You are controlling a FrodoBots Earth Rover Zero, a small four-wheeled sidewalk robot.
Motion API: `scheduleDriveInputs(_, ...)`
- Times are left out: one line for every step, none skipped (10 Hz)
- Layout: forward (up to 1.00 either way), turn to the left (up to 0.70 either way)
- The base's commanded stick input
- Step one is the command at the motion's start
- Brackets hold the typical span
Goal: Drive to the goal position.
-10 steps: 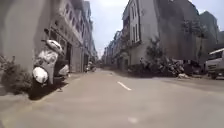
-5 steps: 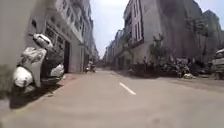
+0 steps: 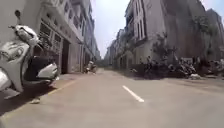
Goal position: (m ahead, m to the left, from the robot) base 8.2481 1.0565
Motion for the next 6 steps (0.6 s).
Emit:
scheduleDriveInputs(1.0, 0.0)
scheduleDriveInputs(1.0, 0.0)
scheduleDriveInputs(1.0, 0.0)
scheduleDriveInputs(1.0, 0.0)
scheduleDriveInputs(1.0, -0.4)
scheduleDriveInputs(1.0, -0.4)
